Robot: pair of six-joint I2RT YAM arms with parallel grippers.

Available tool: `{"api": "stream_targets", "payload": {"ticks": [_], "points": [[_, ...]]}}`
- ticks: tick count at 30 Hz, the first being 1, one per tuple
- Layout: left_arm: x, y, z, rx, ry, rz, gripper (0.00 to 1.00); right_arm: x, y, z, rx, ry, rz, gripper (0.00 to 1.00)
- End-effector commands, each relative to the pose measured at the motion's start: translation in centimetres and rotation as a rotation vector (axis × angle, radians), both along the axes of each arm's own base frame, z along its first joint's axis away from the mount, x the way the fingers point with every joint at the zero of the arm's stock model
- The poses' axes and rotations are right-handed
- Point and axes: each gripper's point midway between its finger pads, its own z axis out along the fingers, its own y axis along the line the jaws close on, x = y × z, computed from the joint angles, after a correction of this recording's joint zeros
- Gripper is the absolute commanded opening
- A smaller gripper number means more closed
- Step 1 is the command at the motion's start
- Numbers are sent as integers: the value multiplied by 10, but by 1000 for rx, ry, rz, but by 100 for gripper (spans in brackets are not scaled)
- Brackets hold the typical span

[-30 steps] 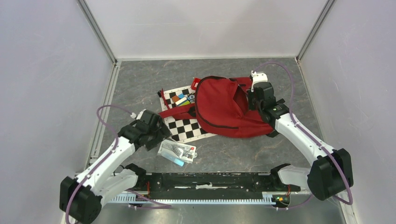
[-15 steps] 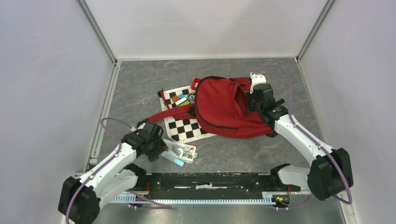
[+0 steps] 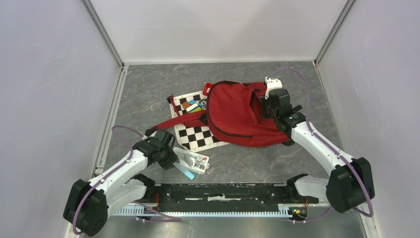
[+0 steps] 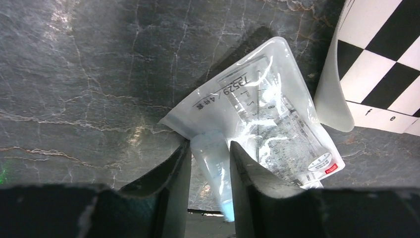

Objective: Pack the student bag
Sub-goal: Pick up the stationery from the center of the board.

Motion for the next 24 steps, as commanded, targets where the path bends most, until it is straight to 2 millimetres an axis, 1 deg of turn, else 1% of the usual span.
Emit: {"api": "stream_targets", "payload": {"ticks": [1, 5, 7, 11, 14, 17, 19, 22, 24], "points": [[4, -6, -2, -36, -13, 28, 35, 4, 3, 10, 24, -38, 4, 7], [7, -7, 3, -38, -36, 23, 23, 4, 2, 9, 21, -36, 0, 7], [12, -8, 10, -44, -56, 18, 17, 3, 2, 9, 22, -38, 0, 7], [21, -10, 28, -37, -101, -8, 13, 4, 0, 11, 20, -45, -6, 7], [35, -10, 54, -14, -160, -42, 10, 4, 0, 16, 16, -56, -4, 7], [53, -11, 88, 9, -243, -71, 10, 4, -1, 19, 15, -67, -4, 7], [65, -15, 107, 5, -286, -84, 10, 4, -2, 22, 17, -75, -8, 7], [88, -31, 140, -41, -364, -104, 10, 5, -3, 28, 20, -91, -15, 7], [110, -47, 162, -87, -434, -120, 10, 5, -3, 33, 24, -104, -18, 7]]}}
